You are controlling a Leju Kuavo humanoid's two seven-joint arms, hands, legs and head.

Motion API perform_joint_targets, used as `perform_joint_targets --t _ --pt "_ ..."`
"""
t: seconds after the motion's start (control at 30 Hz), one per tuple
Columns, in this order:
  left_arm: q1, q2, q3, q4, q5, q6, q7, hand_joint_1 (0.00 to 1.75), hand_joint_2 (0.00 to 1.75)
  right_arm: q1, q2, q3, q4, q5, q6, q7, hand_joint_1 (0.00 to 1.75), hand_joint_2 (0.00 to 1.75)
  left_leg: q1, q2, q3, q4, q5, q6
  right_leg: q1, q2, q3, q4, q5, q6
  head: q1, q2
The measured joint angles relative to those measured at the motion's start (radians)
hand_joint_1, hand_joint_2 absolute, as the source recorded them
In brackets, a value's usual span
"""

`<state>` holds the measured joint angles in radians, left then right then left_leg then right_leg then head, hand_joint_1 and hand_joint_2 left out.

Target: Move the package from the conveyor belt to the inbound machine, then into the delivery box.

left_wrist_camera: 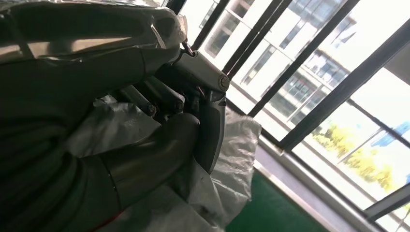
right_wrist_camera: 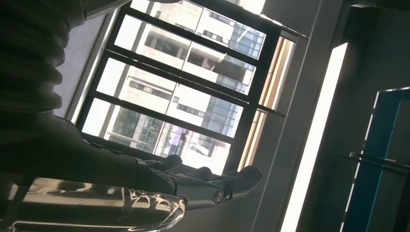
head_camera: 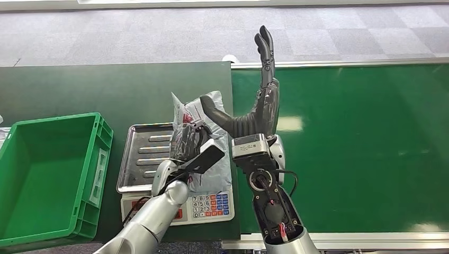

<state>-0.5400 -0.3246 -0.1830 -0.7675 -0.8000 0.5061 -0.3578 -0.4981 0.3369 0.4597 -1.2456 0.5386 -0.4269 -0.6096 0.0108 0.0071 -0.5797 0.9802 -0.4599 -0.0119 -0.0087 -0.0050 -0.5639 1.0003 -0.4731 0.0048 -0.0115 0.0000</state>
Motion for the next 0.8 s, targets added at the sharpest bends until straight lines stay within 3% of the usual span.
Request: perform_joint_targets --t 0.3,0.6,0.8 --pt "0.133 -0.002 -0.029 -0.39 0.116 0.169 -0.131 1.75 1.75 0.035 -0.02 -0.019 0.039 0.062 -0.062 0.014 0.0 1.75 0.0 0.0 -0.003 0.0 0.0 0.0 0.0 0.0 -0.003 0.0 0.0 0.0 0.0 0.0" --pt "0.223 0.026 -0.022 -0.671 0.173 0.176 -0.243 1.75 1.75 0.054 -0.049 -0.096 0.157 0.071 -0.071 -0.003 0.0 1.75 0.0 0.0 -0.003 0.0 0.0 0.0 0.0 0.0 -0.003 0.0 0.0 0.0 0.0 0.0" --pt "0.229 0.06 0.085 -0.749 0.162 0.17 -0.232 1.72 1.75 0.079 -0.074 -0.147 0.219 0.063 -0.07 -0.018 0.0 1.75 0.0 0.0 -0.003 0.0 0.0 0.0 0.0 0.0 -0.003 0.0 0.0 0.0 0.0 0.0"
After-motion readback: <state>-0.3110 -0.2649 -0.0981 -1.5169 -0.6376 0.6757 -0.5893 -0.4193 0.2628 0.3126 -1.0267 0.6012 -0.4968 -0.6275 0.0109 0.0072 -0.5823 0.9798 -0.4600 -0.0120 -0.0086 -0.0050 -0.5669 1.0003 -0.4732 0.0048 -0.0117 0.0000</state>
